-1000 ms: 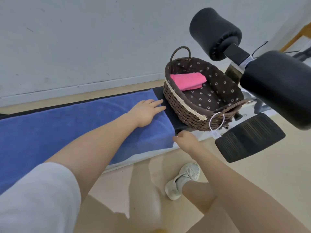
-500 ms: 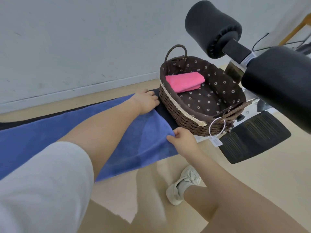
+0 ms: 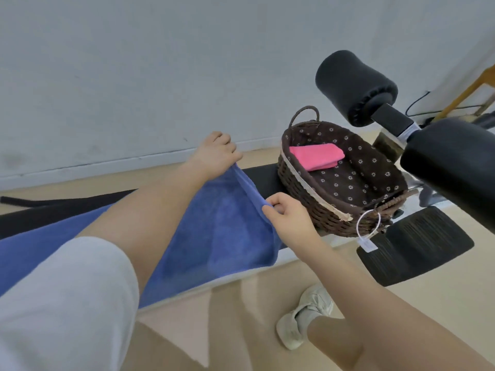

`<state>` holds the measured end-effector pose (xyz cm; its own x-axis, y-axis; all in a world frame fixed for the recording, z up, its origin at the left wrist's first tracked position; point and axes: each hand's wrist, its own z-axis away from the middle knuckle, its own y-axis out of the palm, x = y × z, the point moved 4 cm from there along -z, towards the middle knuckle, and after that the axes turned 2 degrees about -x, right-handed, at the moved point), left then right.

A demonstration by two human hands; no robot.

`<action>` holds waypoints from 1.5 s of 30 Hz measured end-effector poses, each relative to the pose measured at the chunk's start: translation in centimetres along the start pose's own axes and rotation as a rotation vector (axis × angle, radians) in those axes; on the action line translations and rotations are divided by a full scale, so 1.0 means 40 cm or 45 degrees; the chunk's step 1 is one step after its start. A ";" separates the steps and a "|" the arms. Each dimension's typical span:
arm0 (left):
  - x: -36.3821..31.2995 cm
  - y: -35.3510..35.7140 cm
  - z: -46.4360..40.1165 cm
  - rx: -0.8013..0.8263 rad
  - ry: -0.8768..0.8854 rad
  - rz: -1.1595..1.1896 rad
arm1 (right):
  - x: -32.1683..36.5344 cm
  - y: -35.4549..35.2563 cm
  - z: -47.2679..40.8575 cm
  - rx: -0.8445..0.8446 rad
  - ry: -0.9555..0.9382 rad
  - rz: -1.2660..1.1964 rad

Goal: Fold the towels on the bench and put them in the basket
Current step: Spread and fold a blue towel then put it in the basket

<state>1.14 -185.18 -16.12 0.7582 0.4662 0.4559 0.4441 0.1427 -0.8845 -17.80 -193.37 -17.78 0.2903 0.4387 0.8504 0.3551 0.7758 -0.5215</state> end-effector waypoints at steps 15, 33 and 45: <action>0.354 0.079 0.836 -0.058 -0.686 0.313 | 0.388 0.576 0.255 1.180 -0.259 -0.234; 0.381 0.307 1.009 -0.425 -1.972 1.680 | 0.382 0.812 0.071 0.755 -0.498 0.346; 0.407 0.330 0.999 -0.161 -1.961 1.437 | 0.396 0.923 -0.044 0.682 -0.806 0.892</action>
<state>0.25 -140.82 -24.32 -0.3092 0.5519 -0.7745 0.2000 -0.7584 -0.6203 1.47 -158.58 -23.68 -0.2882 0.8963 0.3370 -0.1899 0.2914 -0.9376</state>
